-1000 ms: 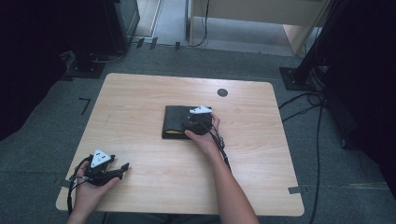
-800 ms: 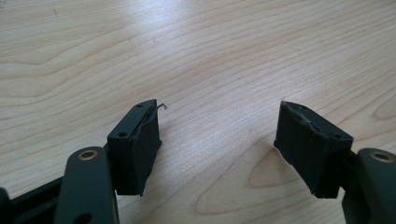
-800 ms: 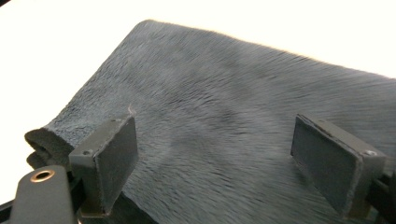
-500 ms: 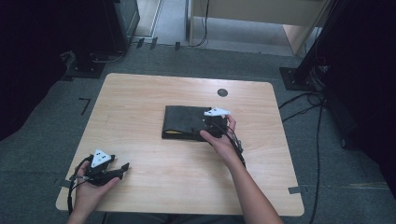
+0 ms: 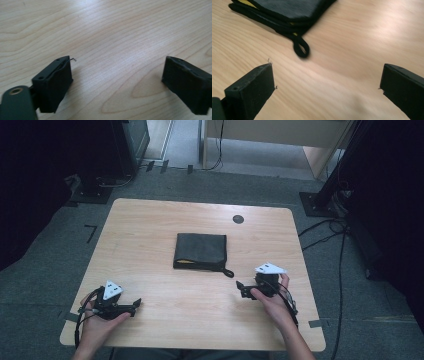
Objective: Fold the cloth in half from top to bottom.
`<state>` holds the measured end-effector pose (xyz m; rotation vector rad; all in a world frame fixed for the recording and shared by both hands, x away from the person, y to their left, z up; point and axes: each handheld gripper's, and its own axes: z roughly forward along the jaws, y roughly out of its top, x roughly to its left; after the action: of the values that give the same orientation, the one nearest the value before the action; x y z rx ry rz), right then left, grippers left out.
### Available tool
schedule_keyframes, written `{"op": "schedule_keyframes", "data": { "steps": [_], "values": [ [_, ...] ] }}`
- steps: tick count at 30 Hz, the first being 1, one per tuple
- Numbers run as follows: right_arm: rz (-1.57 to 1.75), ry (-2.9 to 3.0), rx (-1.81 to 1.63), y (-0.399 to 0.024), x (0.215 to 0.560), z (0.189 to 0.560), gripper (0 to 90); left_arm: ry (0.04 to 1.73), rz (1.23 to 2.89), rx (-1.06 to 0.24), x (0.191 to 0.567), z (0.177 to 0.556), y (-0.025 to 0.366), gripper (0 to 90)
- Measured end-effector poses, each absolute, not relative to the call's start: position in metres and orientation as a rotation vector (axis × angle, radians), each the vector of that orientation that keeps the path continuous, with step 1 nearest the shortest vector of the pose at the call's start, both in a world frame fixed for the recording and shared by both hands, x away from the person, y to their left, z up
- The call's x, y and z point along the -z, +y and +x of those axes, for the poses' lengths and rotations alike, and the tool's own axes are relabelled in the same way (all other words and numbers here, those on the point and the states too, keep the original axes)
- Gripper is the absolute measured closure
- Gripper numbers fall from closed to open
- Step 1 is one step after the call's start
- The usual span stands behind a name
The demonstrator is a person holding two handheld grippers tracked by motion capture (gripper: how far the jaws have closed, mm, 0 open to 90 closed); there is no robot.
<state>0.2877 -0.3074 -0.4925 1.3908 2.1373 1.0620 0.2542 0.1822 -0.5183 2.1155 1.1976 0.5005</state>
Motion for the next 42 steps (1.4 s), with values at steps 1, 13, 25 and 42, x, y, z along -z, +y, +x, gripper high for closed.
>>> {"op": "schedule_keyframes", "data": {
  "steps": [1,13,25,42],
  "values": [
    [1.415,2.125,-1.064,-0.317,0.494,0.282,0.0,1.192,2.120,-0.495,0.518,0.254,0.182,6.8],
    [1.536,2.051,-0.963,-0.385,0.508,0.237,0.0,1.205,2.125,-0.491,0.519,0.254,0.181,1.8],
    [1.571,2.026,-0.866,-0.400,0.524,0.214,0.0,1.230,2.115,-0.502,0.519,0.250,0.185,1.8],
    [1.585,1.990,-0.852,-0.400,0.526,0.213,0.0,1.247,2.107,-0.508,0.519,0.251,0.183,1.6]
  ]
}}
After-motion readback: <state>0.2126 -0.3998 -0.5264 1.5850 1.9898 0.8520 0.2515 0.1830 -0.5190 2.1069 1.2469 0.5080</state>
